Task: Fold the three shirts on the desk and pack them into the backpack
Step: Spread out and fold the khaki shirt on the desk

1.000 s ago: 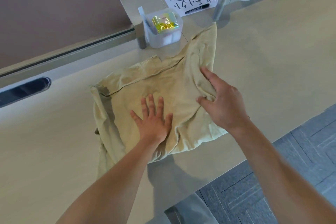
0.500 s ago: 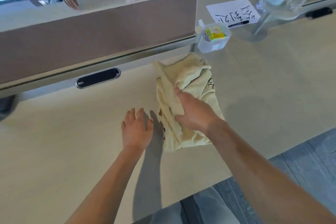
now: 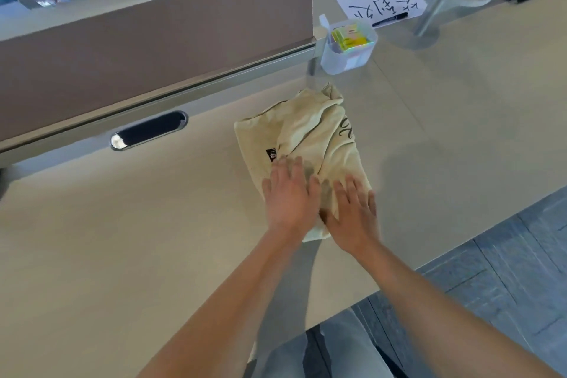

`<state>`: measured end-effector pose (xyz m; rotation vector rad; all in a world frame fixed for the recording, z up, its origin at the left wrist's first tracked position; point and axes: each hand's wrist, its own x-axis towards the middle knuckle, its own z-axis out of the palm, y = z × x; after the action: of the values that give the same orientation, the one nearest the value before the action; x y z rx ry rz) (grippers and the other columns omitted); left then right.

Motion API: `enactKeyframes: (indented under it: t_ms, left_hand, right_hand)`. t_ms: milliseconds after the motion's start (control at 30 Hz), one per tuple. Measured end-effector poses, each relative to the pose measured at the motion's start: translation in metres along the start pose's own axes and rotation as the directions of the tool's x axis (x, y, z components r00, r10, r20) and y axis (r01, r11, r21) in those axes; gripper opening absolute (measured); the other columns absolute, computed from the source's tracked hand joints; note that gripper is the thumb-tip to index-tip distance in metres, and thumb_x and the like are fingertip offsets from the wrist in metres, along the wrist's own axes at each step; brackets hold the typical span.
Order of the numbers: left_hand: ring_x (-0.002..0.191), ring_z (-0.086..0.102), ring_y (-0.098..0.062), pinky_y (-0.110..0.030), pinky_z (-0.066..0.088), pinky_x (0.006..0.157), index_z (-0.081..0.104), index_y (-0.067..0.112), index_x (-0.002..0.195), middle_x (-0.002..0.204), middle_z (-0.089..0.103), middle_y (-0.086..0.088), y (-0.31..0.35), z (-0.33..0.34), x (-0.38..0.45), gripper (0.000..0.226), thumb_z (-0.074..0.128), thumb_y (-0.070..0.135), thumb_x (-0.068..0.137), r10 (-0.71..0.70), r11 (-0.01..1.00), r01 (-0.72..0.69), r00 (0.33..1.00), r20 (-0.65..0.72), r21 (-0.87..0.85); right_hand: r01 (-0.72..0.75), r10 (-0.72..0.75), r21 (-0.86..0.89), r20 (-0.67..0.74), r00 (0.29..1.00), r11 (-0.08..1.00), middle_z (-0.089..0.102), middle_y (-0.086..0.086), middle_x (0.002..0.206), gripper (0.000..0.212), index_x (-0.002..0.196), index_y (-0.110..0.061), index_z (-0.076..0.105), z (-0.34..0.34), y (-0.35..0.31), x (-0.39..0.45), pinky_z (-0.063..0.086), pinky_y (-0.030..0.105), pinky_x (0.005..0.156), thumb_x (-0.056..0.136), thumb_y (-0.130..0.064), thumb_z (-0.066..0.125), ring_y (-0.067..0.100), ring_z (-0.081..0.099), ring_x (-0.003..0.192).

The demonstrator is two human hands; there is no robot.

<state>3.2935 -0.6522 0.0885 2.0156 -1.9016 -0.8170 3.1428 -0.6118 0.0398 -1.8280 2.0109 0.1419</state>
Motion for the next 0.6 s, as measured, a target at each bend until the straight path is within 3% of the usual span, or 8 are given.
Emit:
enactKeyframes:
  t_ms: [67, 100, 200, 267, 400, 600]
  left_hand:
    - [0.160, 0.001, -0.024, -0.062, 0.007, 0.124, 0.025, 0.028, 0.161, 0.173, 0.012, -0.005, 0.005, 0.026, 0.009, 0.057, 0.027, 0.046, 0.107, -0.043, 0.997, 0.039, 0.997, 0.071, 0.066]
    - [0.160, -0.005, -0.023, -0.065, 0.003, 0.124, 0.022, 0.031, 0.162, 0.174, 0.006, -0.002, 0.001, 0.039, 0.012, 0.057, 0.022, 0.047, 0.107, -0.082, 0.992, 0.072, 0.992, 0.098, 0.099]
    - [0.159, -0.016, -0.024, -0.067, -0.001, 0.123, 0.010, 0.031, 0.166, 0.174, -0.007, 0.004, -0.027, 0.069, 0.012, 0.061, 0.013, 0.046, 0.107, -0.117, 0.970, 0.093, 0.988, 0.099, 0.224]
    - [0.160, -0.011, -0.028, -0.066, 0.003, 0.124, 0.011, 0.031, 0.166, 0.175, -0.004, 0.004, -0.043, 0.081, 0.006, 0.061, 0.015, 0.047, 0.107, -0.081, 0.957, 0.066, 0.996, 0.043, 0.282]
    - [0.161, -0.001, -0.031, -0.065, 0.012, 0.124, 0.018, 0.029, 0.165, 0.174, 0.006, 0.002, -0.049, 0.092, 0.005, 0.061, 0.027, 0.046, 0.107, -0.053, 0.932, 0.058, 0.998, -0.023, 0.357]
    - [0.161, -0.004, -0.030, -0.065, 0.016, 0.122, 0.018, 0.027, 0.166, 0.175, 0.003, 0.000, -0.051, 0.098, 0.003, 0.064, 0.030, 0.045, 0.106, -0.027, 0.922, 0.053, 0.997, -0.073, 0.383]
  right_hand:
    - [0.072, -0.071, -0.051, 0.025, 0.997, 0.996, -0.009, 0.002, 0.175, 0.081, 0.167, -0.023, -0.004, 0.015, 0.004, -0.008, -0.009, 0.050, 0.129, 0.093, -0.056, -0.003, 0.017, -0.018, 0.160]
    - [0.112, -0.112, -0.024, 0.022, 0.993, 0.993, -0.005, 0.001, 0.176, 0.076, 0.167, -0.025, -0.003, 0.017, 0.008, -0.009, -0.007, 0.050, 0.130, 0.095, -0.050, -0.002, 0.015, -0.015, 0.160]
    - [0.166, -0.153, 0.210, -0.073, 0.985, 0.964, 0.025, -0.002, 0.171, 0.054, 0.162, -0.022, 0.034, 0.009, 0.034, -0.005, 0.016, 0.043, 0.130, 0.110, -0.035, 0.030, 0.012, 0.016, 0.157]
    - [0.182, -0.141, 0.272, -0.163, 0.976, 0.945, 0.036, 0.000, 0.166, 0.047, 0.155, -0.018, 0.045, 0.000, 0.053, 0.008, 0.028, 0.043, 0.125, 0.108, -0.025, 0.045, 0.016, 0.028, 0.152]
    - [0.283, -0.234, 0.188, -0.243, 0.941, 0.941, 0.026, 0.003, 0.171, 0.053, 0.157, -0.019, 0.040, -0.015, 0.061, 0.065, 0.020, 0.042, 0.128, 0.106, -0.029, 0.050, 0.023, 0.018, 0.158]
    - [0.451, -0.442, 0.022, -0.164, 0.882, 0.892, 0.008, 0.005, 0.175, 0.062, 0.166, -0.021, 0.023, -0.035, 0.007, 0.172, -0.003, 0.040, 0.130, 0.110, -0.042, 0.040, 0.021, -0.002, 0.162]
